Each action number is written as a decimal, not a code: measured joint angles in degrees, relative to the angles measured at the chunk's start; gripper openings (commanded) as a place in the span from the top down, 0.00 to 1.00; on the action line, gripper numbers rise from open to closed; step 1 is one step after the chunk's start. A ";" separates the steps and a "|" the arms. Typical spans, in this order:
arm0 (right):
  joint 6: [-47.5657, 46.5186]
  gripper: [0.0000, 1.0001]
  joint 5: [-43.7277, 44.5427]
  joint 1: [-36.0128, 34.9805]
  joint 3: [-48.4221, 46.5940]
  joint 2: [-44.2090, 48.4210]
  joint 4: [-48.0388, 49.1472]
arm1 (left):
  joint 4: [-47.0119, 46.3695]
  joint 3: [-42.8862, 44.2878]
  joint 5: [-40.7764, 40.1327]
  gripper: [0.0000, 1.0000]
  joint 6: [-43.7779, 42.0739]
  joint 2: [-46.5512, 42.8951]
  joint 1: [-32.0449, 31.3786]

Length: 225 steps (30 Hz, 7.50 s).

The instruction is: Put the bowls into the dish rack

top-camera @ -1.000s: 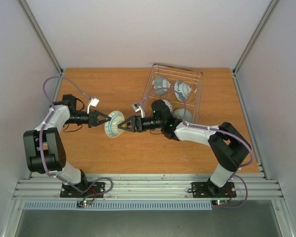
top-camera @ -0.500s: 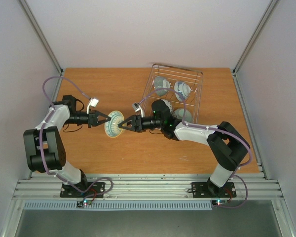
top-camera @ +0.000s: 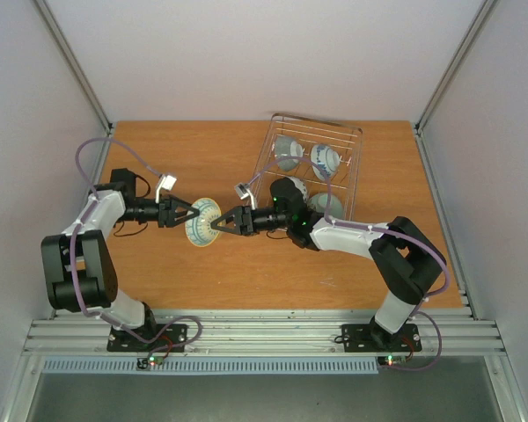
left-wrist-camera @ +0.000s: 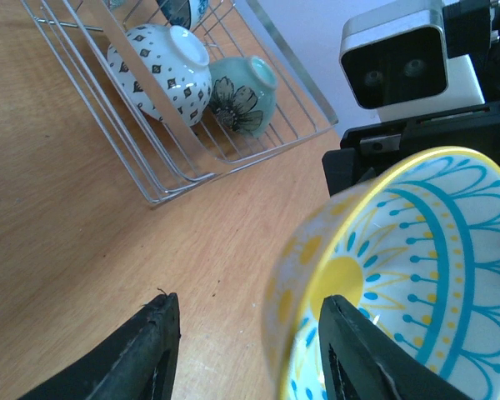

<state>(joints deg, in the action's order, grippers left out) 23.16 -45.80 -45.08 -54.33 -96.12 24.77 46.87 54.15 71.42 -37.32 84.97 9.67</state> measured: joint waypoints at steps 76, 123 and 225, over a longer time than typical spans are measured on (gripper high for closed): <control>-46.69 0.83 67.71 0.92 -39.45 -17.20 -73.50 | -26.12 -10.03 -17.33 0.51 20.96 -8.09 0.02; -47.87 0.01 74.40 1.55 -38.16 -19.58 -79.34 | -26.10 -10.03 -18.23 0.51 20.35 -7.67 0.02; -27.91 0.50 34.03 14.23 -18.67 -4.42 -56.57 | -26.05 -10.03 -18.99 0.51 18.88 -7.69 0.02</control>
<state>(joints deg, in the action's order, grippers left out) -4.75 -11.77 -30.85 -72.99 -100.53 -31.79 20.82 44.12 52.42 -18.44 77.28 9.69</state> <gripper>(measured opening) 0.583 0.493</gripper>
